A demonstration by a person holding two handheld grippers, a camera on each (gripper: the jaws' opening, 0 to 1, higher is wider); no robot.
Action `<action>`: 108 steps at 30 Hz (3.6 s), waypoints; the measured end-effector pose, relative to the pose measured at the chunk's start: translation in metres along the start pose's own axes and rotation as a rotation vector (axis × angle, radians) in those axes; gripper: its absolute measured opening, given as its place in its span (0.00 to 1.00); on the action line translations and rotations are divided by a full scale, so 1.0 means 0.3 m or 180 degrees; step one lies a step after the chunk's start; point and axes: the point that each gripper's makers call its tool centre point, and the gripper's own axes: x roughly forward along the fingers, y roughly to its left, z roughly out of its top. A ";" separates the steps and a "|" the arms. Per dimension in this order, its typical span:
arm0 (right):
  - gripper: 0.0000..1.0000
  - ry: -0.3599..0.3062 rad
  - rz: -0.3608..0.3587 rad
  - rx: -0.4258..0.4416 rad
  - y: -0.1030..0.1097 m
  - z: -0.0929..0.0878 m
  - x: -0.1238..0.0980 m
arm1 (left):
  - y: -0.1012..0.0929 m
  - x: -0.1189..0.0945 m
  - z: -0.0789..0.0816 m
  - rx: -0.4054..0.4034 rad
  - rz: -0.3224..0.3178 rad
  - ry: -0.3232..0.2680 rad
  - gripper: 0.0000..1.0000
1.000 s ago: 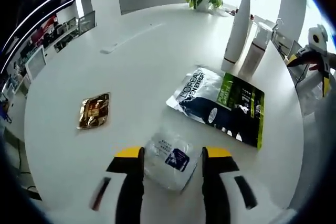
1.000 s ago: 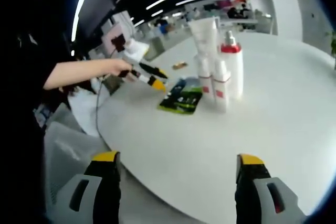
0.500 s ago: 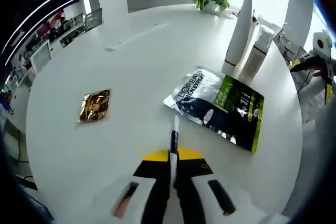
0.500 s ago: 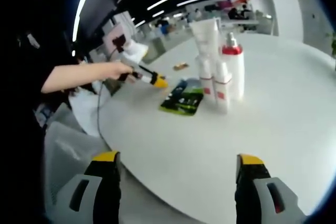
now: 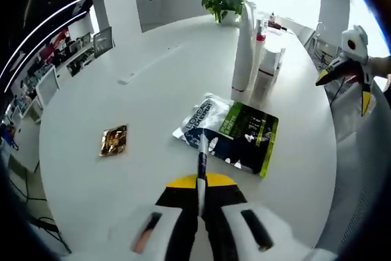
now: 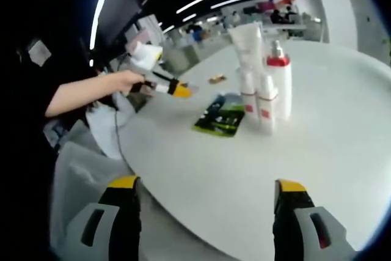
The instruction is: Arrange the skincare products in the storage area until every visible bottle or jar stands upright without overlapping.
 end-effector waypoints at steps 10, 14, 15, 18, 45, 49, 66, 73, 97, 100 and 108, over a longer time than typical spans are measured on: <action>0.90 -0.0132 0.0137 0.0012 0.030 0.033 -0.014 | -0.112 -0.106 0.040 0.0238 -0.0072 -0.0131 0.03; 0.87 -0.0241 0.0240 0.0063 0.050 0.059 -0.023 | -0.168 -0.156 0.062 0.0340 -0.0105 -0.0184 0.03; 0.86 -0.0268 0.0258 0.0061 0.056 0.067 -0.024 | -0.179 -0.166 0.067 0.0355 -0.0107 -0.0200 0.03; 0.86 -0.0330 0.0306 0.0063 0.073 0.087 -0.027 | -0.215 -0.207 0.092 0.0390 -0.0112 -0.0287 0.03; 0.58 -0.0688 0.0917 0.0033 0.271 0.206 -0.111 | -0.448 -0.455 0.223 0.0831 -0.0016 -0.0800 0.03; 0.55 -0.0802 0.1073 0.0099 0.310 0.253 -0.133 | -0.481 -0.495 0.262 0.0937 0.0024 -0.0970 0.03; 0.49 -0.1323 0.1575 0.0049 0.512 0.494 -0.243 | -0.524 -0.664 0.408 0.1329 0.0435 -0.1367 0.03; 0.48 -0.1407 0.1773 0.0133 0.549 0.550 -0.275 | -0.529 -0.697 0.432 0.1670 0.0629 -0.1324 0.04; 0.23 -0.1375 0.1987 0.0180 0.597 0.614 -0.263 | -0.572 -0.714 0.475 0.2491 0.0976 -0.1224 0.04; 0.15 -0.1292 0.2096 0.0332 0.603 0.615 -0.262 | -0.566 -0.716 0.481 0.2879 0.1189 -0.1085 0.04; 0.10 -0.1077 0.2252 0.1114 0.575 0.609 -0.225 | -0.567 -0.703 0.474 0.3602 0.1569 -0.0785 0.04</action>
